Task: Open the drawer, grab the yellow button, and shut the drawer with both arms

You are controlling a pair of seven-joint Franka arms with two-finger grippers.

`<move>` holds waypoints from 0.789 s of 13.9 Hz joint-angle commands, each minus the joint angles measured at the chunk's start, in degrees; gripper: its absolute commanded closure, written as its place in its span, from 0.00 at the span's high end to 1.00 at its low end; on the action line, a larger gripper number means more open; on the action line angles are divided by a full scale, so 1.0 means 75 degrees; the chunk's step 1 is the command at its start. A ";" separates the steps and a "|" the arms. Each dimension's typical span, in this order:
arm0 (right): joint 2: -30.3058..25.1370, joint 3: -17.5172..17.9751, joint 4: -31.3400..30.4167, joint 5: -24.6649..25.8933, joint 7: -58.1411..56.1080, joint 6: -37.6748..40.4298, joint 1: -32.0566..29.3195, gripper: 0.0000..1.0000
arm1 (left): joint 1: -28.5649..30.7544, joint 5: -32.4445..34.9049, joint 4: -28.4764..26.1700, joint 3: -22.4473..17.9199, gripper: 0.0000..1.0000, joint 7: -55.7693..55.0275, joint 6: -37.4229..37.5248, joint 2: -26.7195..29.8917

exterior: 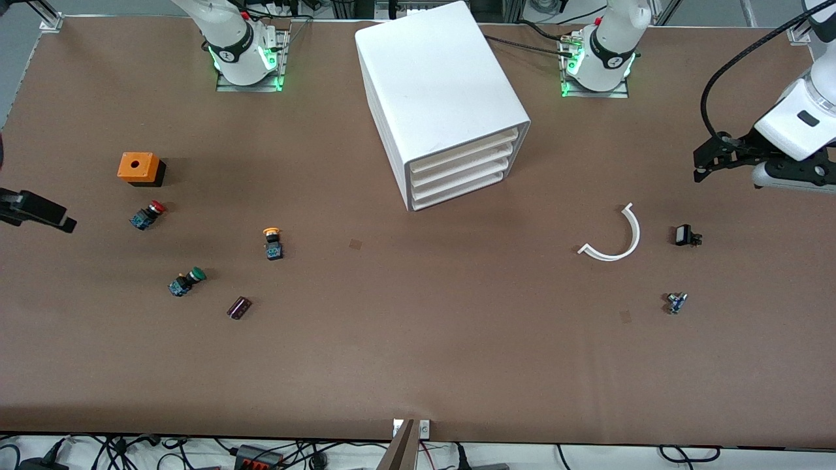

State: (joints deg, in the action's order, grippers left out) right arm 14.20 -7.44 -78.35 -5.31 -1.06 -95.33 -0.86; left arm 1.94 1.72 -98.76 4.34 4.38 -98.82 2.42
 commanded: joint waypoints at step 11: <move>-0.1343 0.0253 -0.1988 0.0649 -0.0082 -0.0390 0.0091 1.00 | -0.0189 -0.0159 0.0300 -0.0098 1.00 0.0130 0.0508 0.0110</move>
State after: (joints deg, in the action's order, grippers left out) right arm 6.40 -6.09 -90.49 -1.56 -1.16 -96.65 0.00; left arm 1.00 1.68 -97.42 4.20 4.63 -96.33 2.80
